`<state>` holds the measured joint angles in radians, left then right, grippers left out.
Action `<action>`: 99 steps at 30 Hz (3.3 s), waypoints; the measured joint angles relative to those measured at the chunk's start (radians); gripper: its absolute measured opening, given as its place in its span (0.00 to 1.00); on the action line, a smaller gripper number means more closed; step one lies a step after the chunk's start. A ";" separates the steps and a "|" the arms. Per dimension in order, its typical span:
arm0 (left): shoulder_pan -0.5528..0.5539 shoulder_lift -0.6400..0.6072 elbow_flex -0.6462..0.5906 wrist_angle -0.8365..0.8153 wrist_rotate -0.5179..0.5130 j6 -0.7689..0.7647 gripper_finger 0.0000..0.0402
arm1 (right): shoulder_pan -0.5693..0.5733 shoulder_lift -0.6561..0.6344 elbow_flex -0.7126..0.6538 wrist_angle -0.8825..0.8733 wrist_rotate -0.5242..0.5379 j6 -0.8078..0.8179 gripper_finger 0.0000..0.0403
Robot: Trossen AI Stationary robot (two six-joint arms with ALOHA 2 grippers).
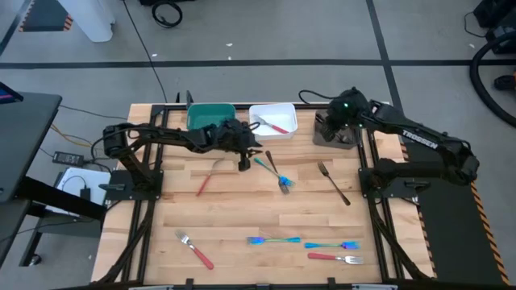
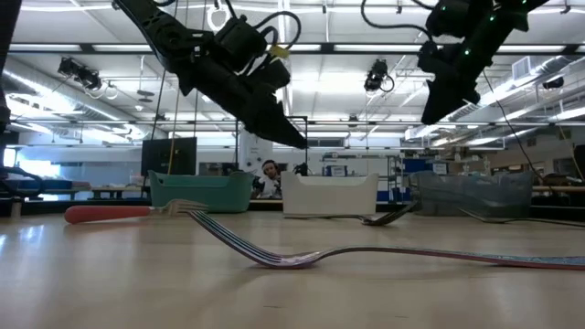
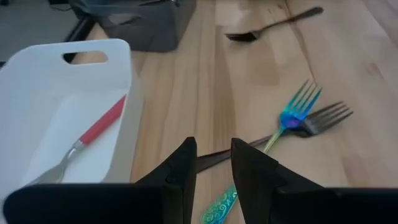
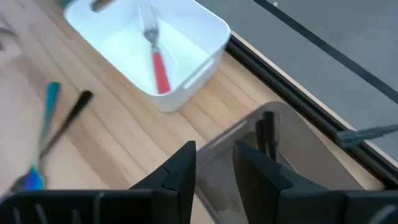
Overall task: Sort silverware by color (type)
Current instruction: Put the iridescent blue fork into the green bin
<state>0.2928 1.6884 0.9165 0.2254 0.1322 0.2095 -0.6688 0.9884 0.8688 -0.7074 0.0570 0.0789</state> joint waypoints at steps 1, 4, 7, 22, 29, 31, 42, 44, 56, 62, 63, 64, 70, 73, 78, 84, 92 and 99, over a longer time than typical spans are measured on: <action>-0.005 0.006 0.000 -0.004 0.000 0.016 0.25 | 0.010 -0.008 0.000 0.001 0.000 0.006 0.28; -0.025 0.023 0.000 -0.003 0.000 0.060 0.25 | 0.030 -0.015 0.000 0.017 0.001 0.004 0.28; -0.051 0.029 0.000 0.000 0.000 0.063 0.25 | 0.037 -0.009 0.000 0.045 0.001 0.002 0.28; -0.153 0.099 0.001 0.075 0.002 0.010 0.25 | 0.048 0.070 0.000 0.055 0.000 0.004 0.28; -0.152 0.193 0.010 0.174 0.002 -0.035 0.25 | 0.061 0.072 0.000 0.055 0.000 -0.001 0.28; -0.144 0.228 0.041 0.142 0.002 -0.047 0.25 | 0.061 0.072 0.000 0.055 0.000 -0.002 0.28; -0.126 0.328 0.232 -0.157 0.000 0.009 0.25 | 0.061 0.072 0.000 0.054 0.000 -0.003 0.28; -0.129 0.328 0.233 -0.156 0.001 0.011 0.25 | 0.061 0.072 0.000 0.054 0.000 -0.004 0.28; -0.125 0.333 0.234 -0.156 -0.030 0.021 0.25 | 0.061 0.072 0.000 0.054 0.000 -0.011 0.28; -0.125 0.373 0.234 -0.135 -0.027 0.040 0.25 | 0.061 0.072 0.000 0.055 0.000 -0.011 0.28; -0.125 0.377 0.236 -0.129 -0.030 0.041 0.25 | 0.061 0.072 0.000 0.055 -0.001 -0.011 0.28; -0.122 0.383 0.235 -0.119 -0.031 0.038 0.25 | 0.061 0.072 0.000 0.055 -0.002 -0.011 0.28; -0.112 0.389 0.237 -0.120 -0.027 0.037 0.24 | 0.061 0.072 0.000 0.053 -0.006 -0.010 0.28; -0.113 0.389 0.237 -0.125 -0.028 0.037 0.18 | 0.061 0.072 0.000 0.048 -0.006 -0.011 0.28; -0.112 0.390 0.237 -0.135 -0.034 0.059 0.03 | 0.061 0.072 0.000 0.048 -0.006 -0.011 0.28; -0.112 0.390 0.237 -0.142 -0.041 0.091 0.01 | 0.061 0.072 0.000 0.047 -0.006 -0.011 0.28; -0.111 0.392 0.253 -0.162 -0.041 0.090 0.00 | 0.061 0.072 0.000 0.047 -0.006 -0.011 0.28; -0.111 0.392 0.253 -0.178 -0.041 0.047 0.06 | 0.061 0.072 0.000 0.047 -0.006 -0.011 0.28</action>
<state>0.1821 2.0808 1.1698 0.0479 0.0914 0.2563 -0.6079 1.0603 0.8684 -0.6605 0.0505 0.0681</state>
